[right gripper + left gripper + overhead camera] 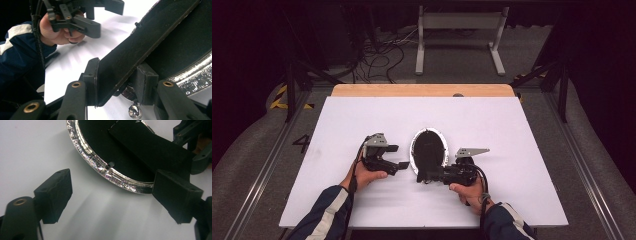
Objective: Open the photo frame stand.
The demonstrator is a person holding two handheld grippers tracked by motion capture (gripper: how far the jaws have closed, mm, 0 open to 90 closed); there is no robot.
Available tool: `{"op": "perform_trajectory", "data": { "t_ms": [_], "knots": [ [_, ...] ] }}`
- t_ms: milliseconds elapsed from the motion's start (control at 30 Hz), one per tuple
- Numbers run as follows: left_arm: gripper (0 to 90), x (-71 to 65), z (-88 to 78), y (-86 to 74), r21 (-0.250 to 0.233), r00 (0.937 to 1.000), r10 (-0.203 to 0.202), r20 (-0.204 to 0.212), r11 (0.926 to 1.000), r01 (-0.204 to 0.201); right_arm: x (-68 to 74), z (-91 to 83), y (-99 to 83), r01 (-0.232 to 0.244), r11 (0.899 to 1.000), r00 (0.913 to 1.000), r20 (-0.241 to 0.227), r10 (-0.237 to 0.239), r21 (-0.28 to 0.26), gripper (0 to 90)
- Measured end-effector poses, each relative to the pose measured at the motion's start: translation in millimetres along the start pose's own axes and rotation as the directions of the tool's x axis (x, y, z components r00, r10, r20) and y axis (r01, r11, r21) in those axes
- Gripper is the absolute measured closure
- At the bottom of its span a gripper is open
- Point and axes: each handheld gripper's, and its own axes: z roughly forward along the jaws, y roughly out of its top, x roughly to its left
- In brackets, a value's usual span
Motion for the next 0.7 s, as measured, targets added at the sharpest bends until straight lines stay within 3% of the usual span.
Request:
{"op": "perform_trajectory", "data": {
  "t_ms": [100, 200, 233, 367, 567, 700],
  "knots": [
    [22.6, 5.4, 5.2, 3.6, -0.018, 0.9981, -0.049, 0.037, 0.9986, 0.05, 2.4, -0.1, -0.6, 0.014, 1.0, 0.9999, 0.009, -0.014, -0.005, 60.2],
    [22.9, 8.7, 10.7, 7.4, -0.02, 0.9968, -0.059, 0.054, 0.998, 0.061, 3.3, -0.1, -0.9, 0.026, 1.0, 0.9996, 0.012, -0.026, -0.005, 60.3],
    [22.9, 10.5, 12.4, 8.3, -0.016, 0.9976, -0.045, 0.053, 0.9988, 0.046, 3.6, -0.2, -0.9, 0.027, 1.0, 0.9996, 0.01, -0.027, -0.006, 60.4],
    [21.7, 15.7, 20.0, 10.1, -0.011, 0.99, -0.103, 0.096, 0.9944, 0.105, 4.3, -0.2, -1.2, 0.036, 0.999, 0.9993, 0.011, -0.036, -0.008, 60.6],
    [20.3, 18.7, 25.3, 14.8, -0.013, 0.9865, -0.105, 0.126, 0.9941, 0.107, 6.2, 0.1, -1.6, 0.06, 0.998, 0.9982, 0.01, -0.06, -0.007, 62.1],
    [20.1, 19.8, 29.2, 12.7, -0.005, 0.9794, -0.132, 0.153, 0.9909, 0.135, 6.2, 0.3, -1.6, 0.062, 0.998, 0.9981, 0.008, -0.062, -0.007, 62.3]
  ]
}}
